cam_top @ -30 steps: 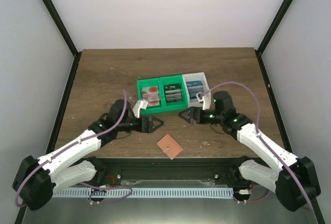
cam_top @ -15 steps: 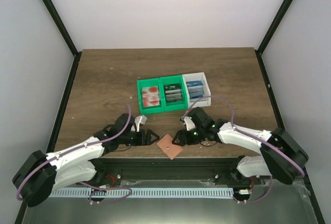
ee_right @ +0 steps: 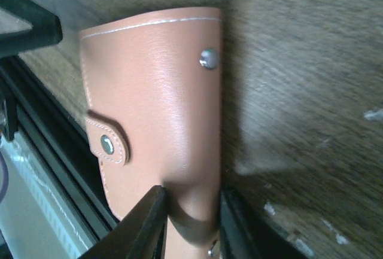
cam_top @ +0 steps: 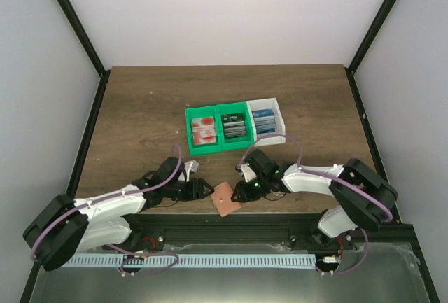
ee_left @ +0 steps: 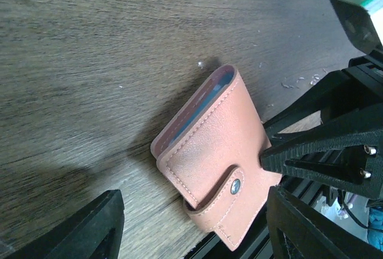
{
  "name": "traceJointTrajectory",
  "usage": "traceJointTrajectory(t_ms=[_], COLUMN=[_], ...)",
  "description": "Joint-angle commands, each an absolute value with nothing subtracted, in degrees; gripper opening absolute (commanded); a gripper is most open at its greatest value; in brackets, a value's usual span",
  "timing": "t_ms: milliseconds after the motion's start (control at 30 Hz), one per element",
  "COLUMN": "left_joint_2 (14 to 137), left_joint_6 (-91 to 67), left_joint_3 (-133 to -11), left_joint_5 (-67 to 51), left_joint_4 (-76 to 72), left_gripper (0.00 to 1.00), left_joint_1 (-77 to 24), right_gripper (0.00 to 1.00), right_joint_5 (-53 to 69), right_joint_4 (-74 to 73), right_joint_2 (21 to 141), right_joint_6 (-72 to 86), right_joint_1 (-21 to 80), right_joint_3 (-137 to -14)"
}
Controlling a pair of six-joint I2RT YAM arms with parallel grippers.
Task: Put the credit cards into the card holder
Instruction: Open the card holder at the center of the board.
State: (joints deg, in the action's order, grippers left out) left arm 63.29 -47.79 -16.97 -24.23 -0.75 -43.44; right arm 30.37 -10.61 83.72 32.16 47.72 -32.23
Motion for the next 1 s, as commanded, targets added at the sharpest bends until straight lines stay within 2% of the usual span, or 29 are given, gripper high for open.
traceJointTrajectory(t_ms=[0,133,267,667,800,967], left_joint_2=[64.94,65.72,66.26,69.61,72.12,74.89], left_joint_6=[-47.48,-47.2,-46.87,-45.69,-44.52,-43.15], left_joint_3=[-17.14,-17.65,-18.63,-20.96,-21.98,-23.7], left_joint_5=[-24.04,-22.91,-21.72,-21.69,-23.52,-25.05], left_joint_4=[-2.79,-2.93,-2.76,-4.1,-5.31,-6.28], left_gripper=[0.67,0.67,0.67,0.67,0.67,0.63], left_joint_1=[-43.67,-43.62,-43.67,-43.6,-43.64,-43.65], right_gripper=[0.2,0.09,0.04,0.03,0.08,0.31], right_joint_5=[27.9,24.62,21.35,6.37,6.34,7.56], right_joint_4=[-9.08,-7.39,-5.7,-4.19,-2.59,-3.22], right_joint_2=[85.78,84.74,83.46,78.64,79.43,80.01], right_joint_6=[32.7,34.38,37.27,51.24,51.86,49.36], right_joint_1=[48.25,48.25,48.25,48.24,48.23,48.24], right_joint_3=[-33.1,-32.8,-32.57,-31.0,-30.49,-31.28])
